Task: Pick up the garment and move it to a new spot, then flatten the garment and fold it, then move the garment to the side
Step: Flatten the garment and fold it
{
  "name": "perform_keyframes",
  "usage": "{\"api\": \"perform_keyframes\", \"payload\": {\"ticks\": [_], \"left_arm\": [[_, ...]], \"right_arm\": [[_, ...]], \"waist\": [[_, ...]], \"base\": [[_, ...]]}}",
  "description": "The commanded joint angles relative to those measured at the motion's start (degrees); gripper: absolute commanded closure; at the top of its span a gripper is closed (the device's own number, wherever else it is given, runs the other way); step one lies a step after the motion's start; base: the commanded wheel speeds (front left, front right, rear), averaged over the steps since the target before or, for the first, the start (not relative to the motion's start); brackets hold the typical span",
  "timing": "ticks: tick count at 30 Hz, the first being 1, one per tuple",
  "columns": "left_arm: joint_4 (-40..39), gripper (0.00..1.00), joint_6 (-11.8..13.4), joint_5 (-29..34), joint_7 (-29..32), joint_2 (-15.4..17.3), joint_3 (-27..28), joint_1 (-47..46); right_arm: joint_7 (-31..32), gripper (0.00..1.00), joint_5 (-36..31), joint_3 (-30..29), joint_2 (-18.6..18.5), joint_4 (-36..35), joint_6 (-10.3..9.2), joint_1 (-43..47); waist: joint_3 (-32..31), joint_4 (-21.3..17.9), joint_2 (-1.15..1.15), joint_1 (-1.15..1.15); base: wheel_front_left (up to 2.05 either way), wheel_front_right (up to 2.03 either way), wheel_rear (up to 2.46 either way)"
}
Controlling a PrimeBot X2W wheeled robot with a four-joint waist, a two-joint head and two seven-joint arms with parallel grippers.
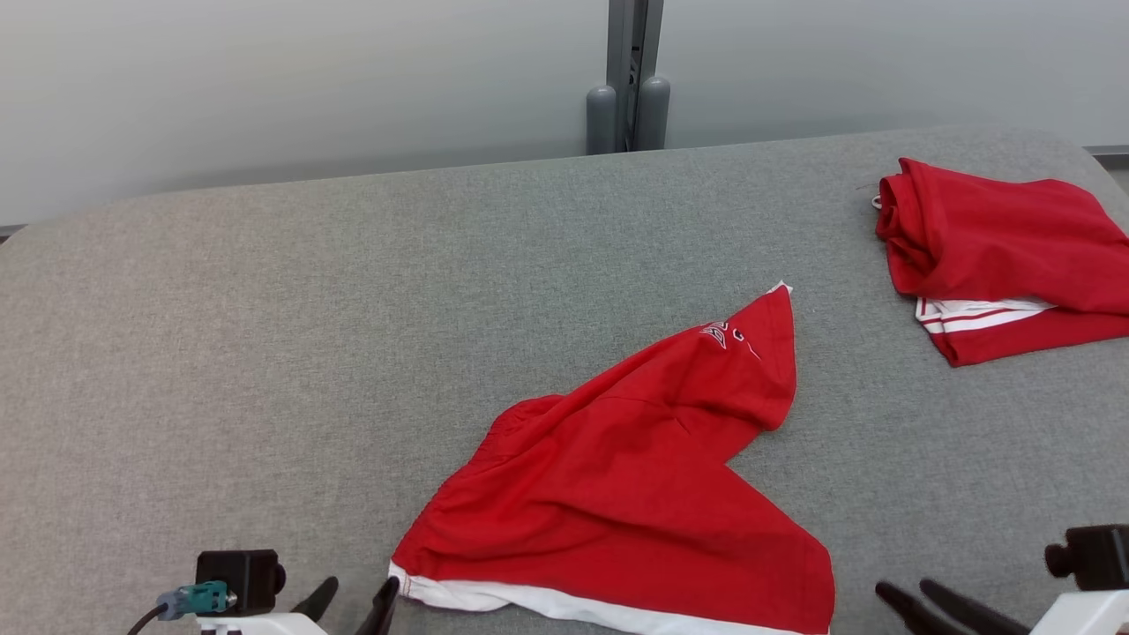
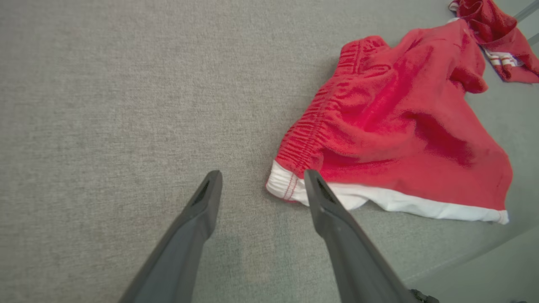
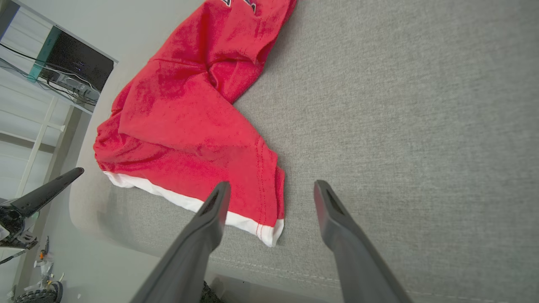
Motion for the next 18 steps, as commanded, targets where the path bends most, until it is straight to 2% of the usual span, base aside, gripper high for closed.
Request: {"api": "perform_keyframes", "payload": {"ticks": [1, 5, 11, 18], "left_arm": [[-1.09, 0.0, 0.15, -0.52, 1.62, 0.48, -0.34, 0.36], [-2.63, 0.0, -0.54, -1.54, 4.38, 0.87, -1.56, 0.42], [-2.07, 0.0, -0.72, -1.26, 6.67, 1.38, -2.85, -0.87], [1.21, 0.0, -1.74, 0.43, 5.05, 1.66, -4.24, -4.37]], "right_arm": [[1.98, 0.0, 0.23, 0.24, -0.15, 0.68, 0.03, 0.51], [5.3, 0.0, -1.45, 2.22, 1.19, 2.12, 0.03, -0.64], [5.99, 0.0, -2.33, 6.76, 3.33, 4.29, 0.03, -3.18], [4.38, 0.0, -3.59, 10.82, 4.41, 9.58, 0.03, -6.55]], "waist": [[0.19, 0.0, 0.0, 0.0], [0.87, 0.05, 0.0, 0.0], [1.67, 0.16, 0.0, 0.0], [2.47, 0.17, 0.0, 0.0]], "base": [[0.0, 0.0, 0.0], [0.0, 0.0, 0.0], [0.0, 0.0, 0.0], [0.0, 0.0, 0.0]]}}
